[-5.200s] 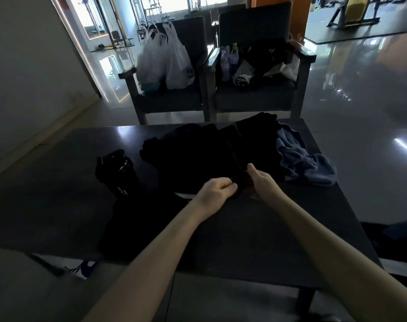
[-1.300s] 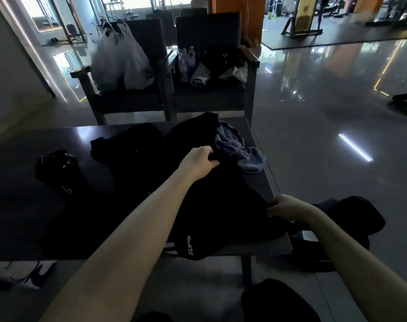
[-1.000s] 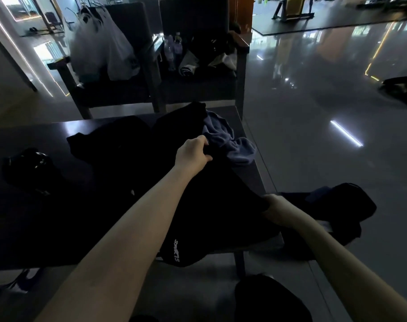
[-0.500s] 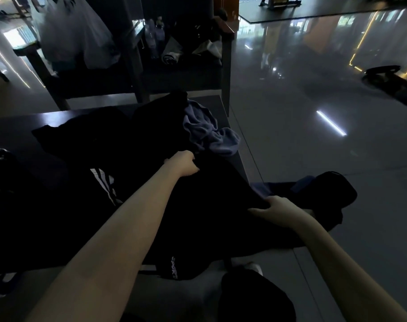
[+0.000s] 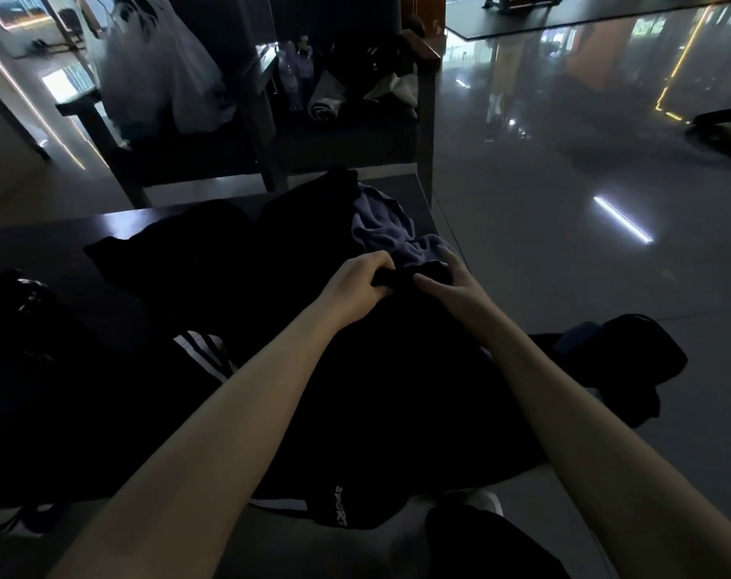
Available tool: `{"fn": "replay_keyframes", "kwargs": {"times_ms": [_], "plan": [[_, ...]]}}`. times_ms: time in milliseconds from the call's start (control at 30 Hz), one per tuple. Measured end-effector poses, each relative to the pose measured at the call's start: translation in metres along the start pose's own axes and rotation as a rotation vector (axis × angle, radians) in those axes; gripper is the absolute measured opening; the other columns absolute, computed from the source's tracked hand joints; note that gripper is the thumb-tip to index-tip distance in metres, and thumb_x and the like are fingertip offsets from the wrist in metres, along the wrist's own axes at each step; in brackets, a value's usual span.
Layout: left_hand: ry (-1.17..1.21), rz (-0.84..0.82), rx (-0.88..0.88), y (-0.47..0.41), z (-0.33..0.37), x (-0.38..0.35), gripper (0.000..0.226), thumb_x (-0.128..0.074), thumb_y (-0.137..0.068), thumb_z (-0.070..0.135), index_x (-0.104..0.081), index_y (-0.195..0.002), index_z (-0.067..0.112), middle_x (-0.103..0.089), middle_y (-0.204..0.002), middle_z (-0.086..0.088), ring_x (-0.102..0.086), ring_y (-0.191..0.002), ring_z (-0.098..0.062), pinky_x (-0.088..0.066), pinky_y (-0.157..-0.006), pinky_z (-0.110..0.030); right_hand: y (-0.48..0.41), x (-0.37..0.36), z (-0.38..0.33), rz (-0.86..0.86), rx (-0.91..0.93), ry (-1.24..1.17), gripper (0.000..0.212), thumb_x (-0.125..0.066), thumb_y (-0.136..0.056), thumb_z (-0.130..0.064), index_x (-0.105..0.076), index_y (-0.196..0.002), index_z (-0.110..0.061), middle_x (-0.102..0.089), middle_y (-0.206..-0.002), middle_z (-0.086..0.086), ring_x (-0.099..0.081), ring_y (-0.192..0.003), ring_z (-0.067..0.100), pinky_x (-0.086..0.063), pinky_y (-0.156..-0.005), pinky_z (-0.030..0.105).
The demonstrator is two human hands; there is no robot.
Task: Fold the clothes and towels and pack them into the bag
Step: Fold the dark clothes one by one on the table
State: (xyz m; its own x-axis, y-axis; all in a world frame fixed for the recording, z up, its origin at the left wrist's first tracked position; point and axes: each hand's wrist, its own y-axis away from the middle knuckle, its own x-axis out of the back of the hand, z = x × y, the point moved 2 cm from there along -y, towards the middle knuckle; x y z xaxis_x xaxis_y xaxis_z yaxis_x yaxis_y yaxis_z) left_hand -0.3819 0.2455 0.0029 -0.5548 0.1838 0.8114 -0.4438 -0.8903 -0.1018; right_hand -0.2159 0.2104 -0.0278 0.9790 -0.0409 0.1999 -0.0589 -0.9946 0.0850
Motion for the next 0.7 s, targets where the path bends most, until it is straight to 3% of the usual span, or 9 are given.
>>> {"fn": "replay_keyframes", "kwargs": {"times_ms": [67, 167, 300, 400, 533, 700], "plan": [[0.003, -0.023, 0.017, 0.003, -0.002, 0.004, 0.017, -0.067, -0.084, 0.013, -0.056, -0.097, 0.018, -0.059, -0.094, 0.000, -0.060, -0.090, -0.017, -0.048, -0.082, -0.031, -0.008, -0.001, -0.005, 0.024, 0.039, 0.071, 0.037, -0.065, -0.087, -0.014, -0.058, -0.124, -0.012, -0.060, -0.109, 0.004, -0.056, -0.097, 0.012, -0.045, -0.069, 0.006], [0.010, -0.174, 0.133, 0.011, -0.013, 0.015, 0.042, -0.069, -0.082, 0.016, -0.055, -0.122, 0.019, -0.059, -0.101, 0.002, -0.060, -0.090, -0.012, -0.047, -0.080, -0.024, -0.013, 0.003, -0.007, 0.129, 0.088, 0.044, 0.012, -0.064, -0.087, -0.010, -0.069, -0.097, -0.009, -0.065, -0.086, 0.004, -0.059, -0.078, 0.011, -0.045, -0.062, 0.011], [-0.135, -0.430, 0.304, 0.029, -0.038, 0.031, 0.052, -0.070, -0.082, 0.022, -0.052, -0.131, 0.019, -0.060, -0.117, -0.002, -0.060, -0.099, -0.015, -0.050, -0.088, -0.029, -0.012, 0.018, -0.008, 0.303, 0.140, 0.017, 0.010, -0.060, -0.089, -0.008, -0.066, -0.097, -0.007, -0.062, -0.086, 0.004, -0.055, -0.072, 0.006, -0.043, -0.060, 0.008], [-0.202, -0.525, 0.363, 0.044, -0.058, 0.042, 0.052, -0.067, -0.086, 0.022, -0.050, -0.135, 0.018, -0.056, -0.127, -0.005, -0.056, -0.112, -0.020, -0.047, -0.097, -0.035, -0.013, 0.024, -0.009, 0.385, 0.160, 0.000, 0.012, -0.058, -0.090, -0.008, -0.066, -0.099, -0.004, -0.062, -0.089, 0.006, -0.055, -0.071, 0.005, -0.042, -0.059, 0.006], [-0.229, -0.556, 0.372, 0.057, -0.081, 0.049, 0.063, -0.066, -0.086, 0.037, -0.040, -0.142, 0.021, -0.045, -0.137, -0.005, -0.045, -0.124, -0.022, -0.038, -0.106, -0.042, -0.016, 0.032, -0.012, 0.394, 0.145, 0.018, 0.015, -0.057, -0.091, -0.010, -0.065, -0.103, -0.004, -0.062, -0.090, 0.006, -0.054, -0.069, 0.003, -0.042, -0.056, 0.005], [-0.641, -0.447, 0.288, 0.072, -0.101, 0.060, 0.074, -0.067, -0.081, 0.051, -0.037, -0.142, 0.023, -0.039, -0.135, -0.007, -0.035, -0.128, -0.028, -0.030, -0.102, -0.047, -0.015, 0.037, -0.014, 0.417, 0.148, 0.064, 0.015, -0.056, -0.092, -0.009, -0.063, -0.104, -0.003, -0.061, -0.092, 0.007, -0.056, -0.078, 0.013, -0.044, -0.062, 0.012]]}}
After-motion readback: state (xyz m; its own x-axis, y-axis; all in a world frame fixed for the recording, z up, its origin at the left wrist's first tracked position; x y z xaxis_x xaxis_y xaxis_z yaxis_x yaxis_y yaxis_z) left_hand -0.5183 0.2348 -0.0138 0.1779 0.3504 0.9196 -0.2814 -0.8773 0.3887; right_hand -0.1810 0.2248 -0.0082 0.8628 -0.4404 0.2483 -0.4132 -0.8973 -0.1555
